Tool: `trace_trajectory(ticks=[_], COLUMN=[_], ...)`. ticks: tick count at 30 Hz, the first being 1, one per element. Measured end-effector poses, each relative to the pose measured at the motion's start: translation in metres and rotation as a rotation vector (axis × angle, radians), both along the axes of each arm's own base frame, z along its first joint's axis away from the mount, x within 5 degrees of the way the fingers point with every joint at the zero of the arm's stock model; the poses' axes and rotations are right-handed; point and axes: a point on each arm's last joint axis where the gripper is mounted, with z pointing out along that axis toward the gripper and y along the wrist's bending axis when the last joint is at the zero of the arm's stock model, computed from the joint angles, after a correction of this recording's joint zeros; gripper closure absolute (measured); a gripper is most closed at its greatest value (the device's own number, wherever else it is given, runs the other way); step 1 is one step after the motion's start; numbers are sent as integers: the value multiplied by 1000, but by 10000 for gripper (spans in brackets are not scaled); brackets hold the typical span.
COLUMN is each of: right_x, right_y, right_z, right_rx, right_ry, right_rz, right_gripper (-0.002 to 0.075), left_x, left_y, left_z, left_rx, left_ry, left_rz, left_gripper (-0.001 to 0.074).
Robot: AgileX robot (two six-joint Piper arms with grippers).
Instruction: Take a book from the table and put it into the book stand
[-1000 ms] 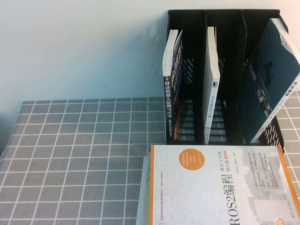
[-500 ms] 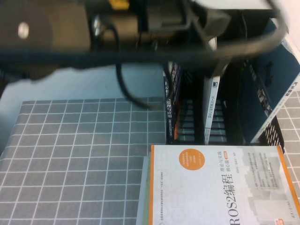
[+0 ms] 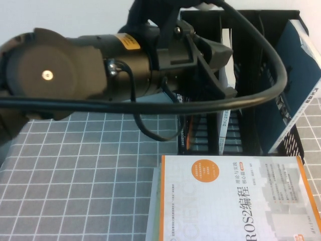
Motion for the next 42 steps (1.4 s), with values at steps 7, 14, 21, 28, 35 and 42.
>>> trace_trajectory(ticks=[7,14,21,28,35,42], right_x=[0,0,0,0,0,0], right_y=[0,1,1,1,1,1], right_z=[0,0,1,1,1,1], right_rx=[2,11,20,24,26,26], right_ry=[0,-1,-2,-2,-3,-3], right_rz=[0,1,3,3,3,3], right_gripper=[729,729,729,729,729,729], left_x=[16,21,-41,-101,-136,-159], left_y=[-4,52,119,170,198,208], left_z=[-17,-16,15,-5,-86,-157], left_rx=[43,296,527,403,246,96], left_ry=[33,37,-54,-91,-27,-198], left_rz=[23,73,207,433,604,690], left_gripper=[738,738,738,738,738,738])
